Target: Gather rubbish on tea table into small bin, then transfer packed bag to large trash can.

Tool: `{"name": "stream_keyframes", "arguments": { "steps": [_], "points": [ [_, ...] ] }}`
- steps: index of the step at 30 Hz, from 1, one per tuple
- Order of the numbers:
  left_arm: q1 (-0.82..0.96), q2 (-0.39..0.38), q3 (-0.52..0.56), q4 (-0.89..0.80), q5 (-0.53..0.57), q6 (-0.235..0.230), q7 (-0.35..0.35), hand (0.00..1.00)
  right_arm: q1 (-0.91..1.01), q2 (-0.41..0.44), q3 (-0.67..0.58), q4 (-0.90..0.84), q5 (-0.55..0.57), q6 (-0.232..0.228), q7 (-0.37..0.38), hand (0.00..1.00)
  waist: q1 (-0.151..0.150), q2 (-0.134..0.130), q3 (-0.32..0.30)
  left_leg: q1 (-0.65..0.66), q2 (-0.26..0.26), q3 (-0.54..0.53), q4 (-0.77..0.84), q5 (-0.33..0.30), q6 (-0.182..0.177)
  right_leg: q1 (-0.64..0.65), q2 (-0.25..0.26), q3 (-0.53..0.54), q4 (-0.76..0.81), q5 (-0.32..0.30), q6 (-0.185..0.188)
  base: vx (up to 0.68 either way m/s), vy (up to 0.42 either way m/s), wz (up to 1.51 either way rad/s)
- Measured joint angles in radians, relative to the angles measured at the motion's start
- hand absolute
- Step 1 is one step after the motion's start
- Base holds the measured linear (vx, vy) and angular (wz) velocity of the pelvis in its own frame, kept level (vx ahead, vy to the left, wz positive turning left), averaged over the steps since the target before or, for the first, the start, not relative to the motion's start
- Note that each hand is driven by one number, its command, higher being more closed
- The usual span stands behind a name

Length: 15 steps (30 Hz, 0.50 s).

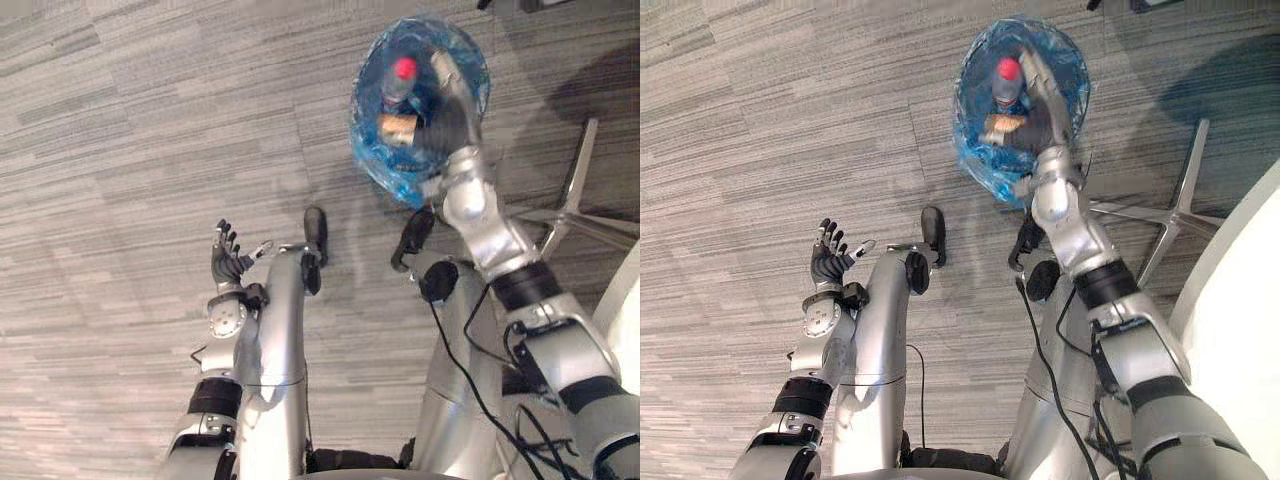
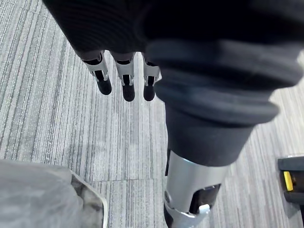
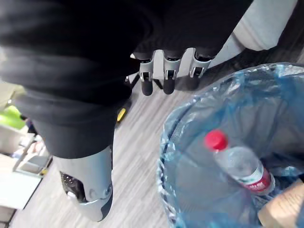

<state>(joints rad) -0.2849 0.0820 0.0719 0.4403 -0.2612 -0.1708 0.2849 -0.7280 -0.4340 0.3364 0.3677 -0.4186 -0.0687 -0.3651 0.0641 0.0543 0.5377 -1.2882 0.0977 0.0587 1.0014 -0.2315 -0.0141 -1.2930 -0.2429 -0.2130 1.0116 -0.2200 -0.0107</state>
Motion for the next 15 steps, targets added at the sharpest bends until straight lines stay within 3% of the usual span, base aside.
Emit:
{"name": "stream_keyframes", "arguments": {
  "steps": [6,10,11,15],
  "points": [
    [-0.008,0.001,0.012,0.031,0.016,0.000,0.001,0.00,0.010,0.055,0.076,0.120,-0.161,0.007,0.042,0.00,-0.005,-0.004,-0.002,0.010,0.009,0.001,-0.025,0.009,-0.009,0.003,0.013,-0.002,-0.016,0.004,-0.005,-0.03,0.000,-0.02],
    [-0.021,0.002,0.021,0.052,0.017,-0.001,0.006,0.00,-0.036,0.110,0.095,0.269,-0.225,0.042,0.042,0.00,-0.009,-0.005,-0.001,0.004,0.007,-0.002,-0.048,0.020,-0.017,-0.007,0.013,-0.007,-0.025,0.004,-0.005,-0.03,0.005,0.05],
    [-0.021,0.002,0.021,0.052,0.017,-0.002,0.007,0.00,-0.054,0.113,0.096,0.300,-0.234,0.051,0.041,1.00,-0.010,-0.005,-0.001,0.001,0.007,-0.002,-0.053,0.022,-0.019,-0.011,0.013,-0.007,-0.027,0.004,-0.005,-0.03,0.007,0.05],
    [-0.028,0.004,0.038,0.049,0.015,-0.014,0.008,0.00,-0.135,0.124,0.110,0.374,-0.269,0.075,0.030,1.00,-0.012,-0.006,0.000,-0.036,0.005,-0.005,-0.060,0.034,-0.024,-0.053,0.012,-0.009,-0.022,0.004,-0.005,-0.03,0.009,0.06]
  ]
}}
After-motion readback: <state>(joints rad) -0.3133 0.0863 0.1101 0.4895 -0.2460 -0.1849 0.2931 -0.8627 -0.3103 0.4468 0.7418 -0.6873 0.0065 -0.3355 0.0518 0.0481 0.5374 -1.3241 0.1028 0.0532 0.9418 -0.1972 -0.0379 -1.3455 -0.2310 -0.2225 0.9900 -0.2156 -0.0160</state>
